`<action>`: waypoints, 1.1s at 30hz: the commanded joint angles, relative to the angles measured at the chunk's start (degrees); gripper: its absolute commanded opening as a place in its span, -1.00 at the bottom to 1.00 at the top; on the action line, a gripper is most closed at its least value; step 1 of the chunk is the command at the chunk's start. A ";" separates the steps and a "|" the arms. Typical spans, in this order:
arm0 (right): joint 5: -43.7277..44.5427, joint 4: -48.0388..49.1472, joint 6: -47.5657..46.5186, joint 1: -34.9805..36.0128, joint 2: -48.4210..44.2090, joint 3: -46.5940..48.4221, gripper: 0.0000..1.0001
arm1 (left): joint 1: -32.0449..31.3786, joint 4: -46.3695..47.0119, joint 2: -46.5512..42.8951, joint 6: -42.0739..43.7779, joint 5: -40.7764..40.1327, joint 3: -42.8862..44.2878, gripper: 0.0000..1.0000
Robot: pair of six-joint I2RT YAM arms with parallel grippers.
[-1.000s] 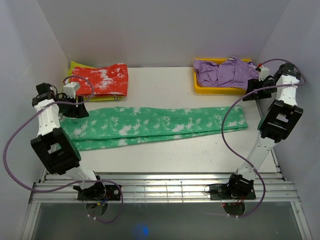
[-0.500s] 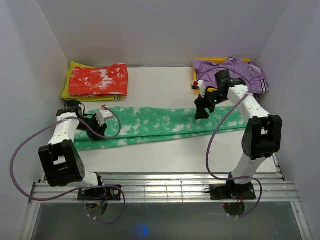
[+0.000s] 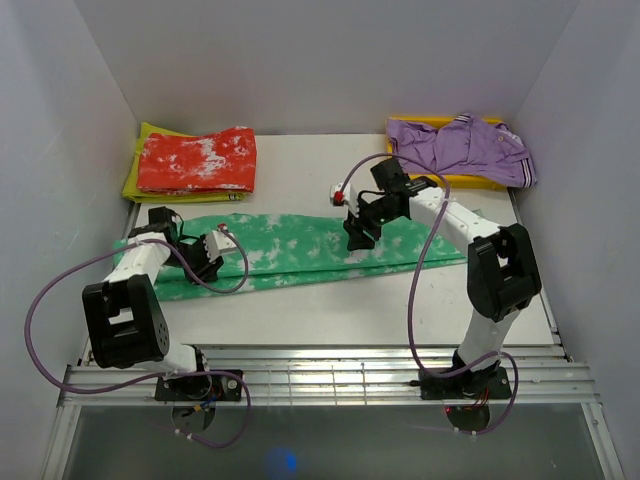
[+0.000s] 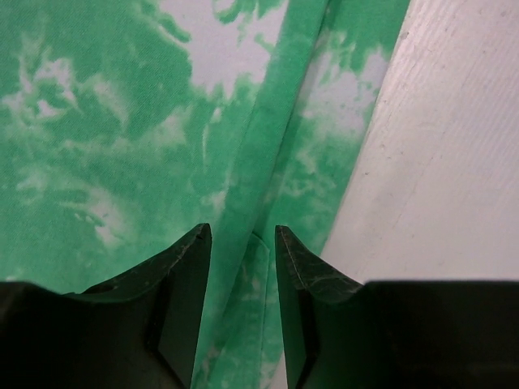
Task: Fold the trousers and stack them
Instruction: Fold the trousers
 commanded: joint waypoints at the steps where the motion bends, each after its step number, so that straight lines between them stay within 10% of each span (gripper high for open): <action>1: 0.89 5.77 -0.39 5.31 -0.19 -1.21 0.13 | -0.10 1.82 0.08 -1.41 2.05 1.05 -0.05; 21: 15.03 19.30 1.72 19.90 10.70 -1.04 0.02 | 9.83 -5.13 0.69 1.48 3.12 4.39 0.04; 33: 17.77 19.84 1.81 20.35 11.41 0.72 -0.85 | 9.92 -2.32 2.01 3.24 1.89 2.63 0.00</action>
